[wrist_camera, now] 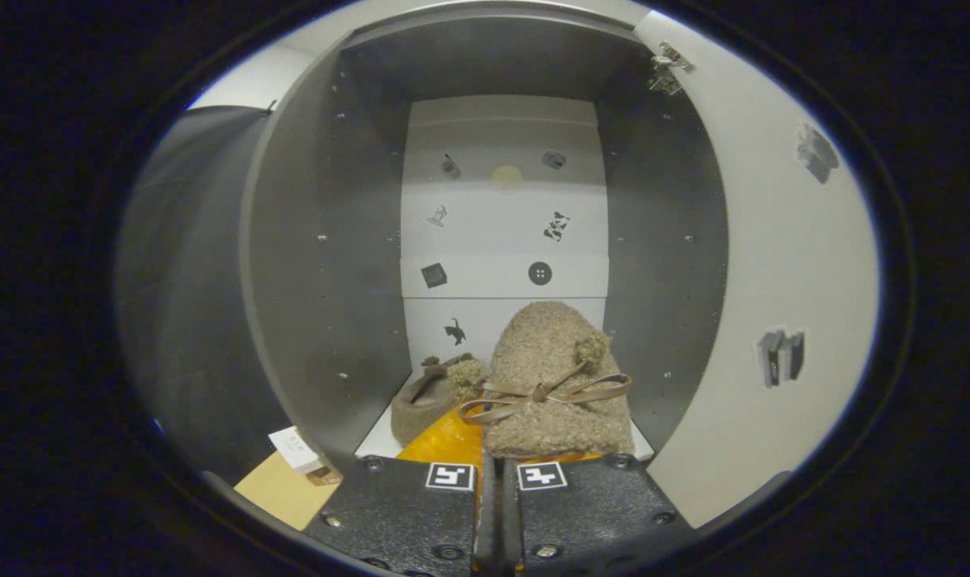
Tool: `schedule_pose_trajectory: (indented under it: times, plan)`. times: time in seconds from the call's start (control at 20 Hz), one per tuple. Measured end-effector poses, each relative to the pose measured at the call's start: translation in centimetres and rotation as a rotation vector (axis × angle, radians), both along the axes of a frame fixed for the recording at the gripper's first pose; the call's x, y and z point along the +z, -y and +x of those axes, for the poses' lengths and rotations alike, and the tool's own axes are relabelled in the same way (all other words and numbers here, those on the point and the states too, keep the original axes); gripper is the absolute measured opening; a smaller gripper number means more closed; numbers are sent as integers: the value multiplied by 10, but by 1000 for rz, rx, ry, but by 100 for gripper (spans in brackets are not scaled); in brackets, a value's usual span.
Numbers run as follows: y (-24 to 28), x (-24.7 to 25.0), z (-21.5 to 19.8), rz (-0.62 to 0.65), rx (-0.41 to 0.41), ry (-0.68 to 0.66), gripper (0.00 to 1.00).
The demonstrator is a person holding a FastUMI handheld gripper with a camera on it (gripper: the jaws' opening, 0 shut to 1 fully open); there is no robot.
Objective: Open the shoe cabinet door, grab the shoes and put them into the shoe cabinet, then close the shoe cabinet door.
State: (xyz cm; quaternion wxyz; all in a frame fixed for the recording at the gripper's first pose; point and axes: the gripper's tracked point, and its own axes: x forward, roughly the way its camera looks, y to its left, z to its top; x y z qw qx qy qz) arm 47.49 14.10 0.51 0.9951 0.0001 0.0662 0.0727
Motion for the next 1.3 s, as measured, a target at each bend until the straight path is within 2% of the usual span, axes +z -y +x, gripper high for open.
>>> schedule_pose_trajectory:
  times: [0.5, 0.75, 0.9, 1.0, 1.2, 1.3]
  plan:
    - [-20, -30, 124, -45, -8, -120, 7]
    - [-18, -60, 154, -22, -32, -226, 7]
    - [-5, -66, 163, -9, -89, -259, 8]
    - [-2, -69, 166, -9, -103, -267, 12]
    - [-12, -72, 158, 16, -63, -284, 43]
    - [-10, -68, 152, 5, -77, -264, 59]
